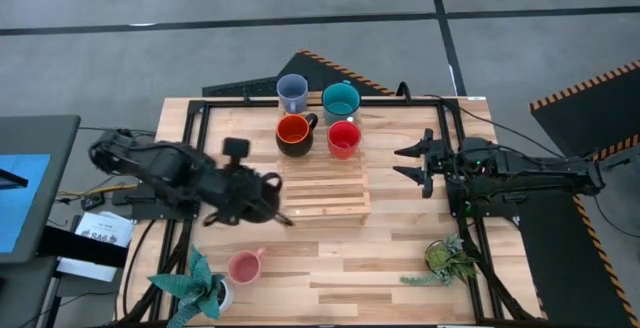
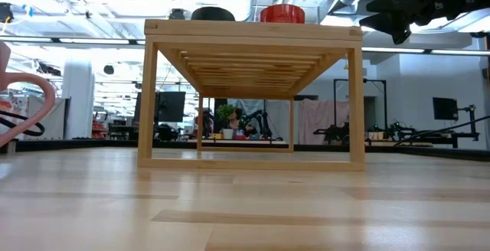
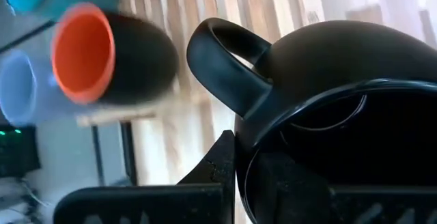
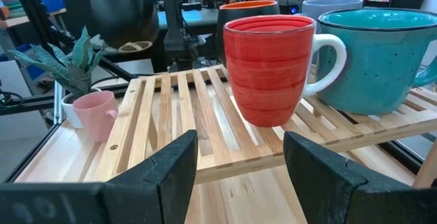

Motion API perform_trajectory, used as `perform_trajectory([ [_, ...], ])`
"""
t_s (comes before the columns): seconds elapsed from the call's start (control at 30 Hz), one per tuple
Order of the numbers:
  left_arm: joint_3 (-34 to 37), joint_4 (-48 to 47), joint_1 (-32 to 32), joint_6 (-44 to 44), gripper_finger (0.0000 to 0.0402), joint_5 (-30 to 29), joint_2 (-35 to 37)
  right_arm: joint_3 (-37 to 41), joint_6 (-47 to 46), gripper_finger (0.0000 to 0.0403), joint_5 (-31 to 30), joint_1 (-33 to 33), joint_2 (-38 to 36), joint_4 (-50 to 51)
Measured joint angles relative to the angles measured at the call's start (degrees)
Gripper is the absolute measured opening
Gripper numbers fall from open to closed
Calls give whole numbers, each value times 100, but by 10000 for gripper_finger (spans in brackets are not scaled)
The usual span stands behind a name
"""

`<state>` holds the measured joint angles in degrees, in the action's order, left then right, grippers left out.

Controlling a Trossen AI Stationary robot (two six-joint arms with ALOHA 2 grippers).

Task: Place coffee mugs
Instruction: Put the black mug on the shelf aligned with the orange mug

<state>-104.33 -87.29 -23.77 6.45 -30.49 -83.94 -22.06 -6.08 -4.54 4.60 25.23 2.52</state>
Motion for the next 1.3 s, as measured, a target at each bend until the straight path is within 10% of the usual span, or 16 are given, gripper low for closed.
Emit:
perform_trajectory([
  [0.53,-2006,-238,1425,-2505,1,283,-2400,0,4,244,-1,0,0,11],
  [1.3,-2005,586,1613,-3612,83,-107,-2492,0,4,244,-2,0,0,21],
])
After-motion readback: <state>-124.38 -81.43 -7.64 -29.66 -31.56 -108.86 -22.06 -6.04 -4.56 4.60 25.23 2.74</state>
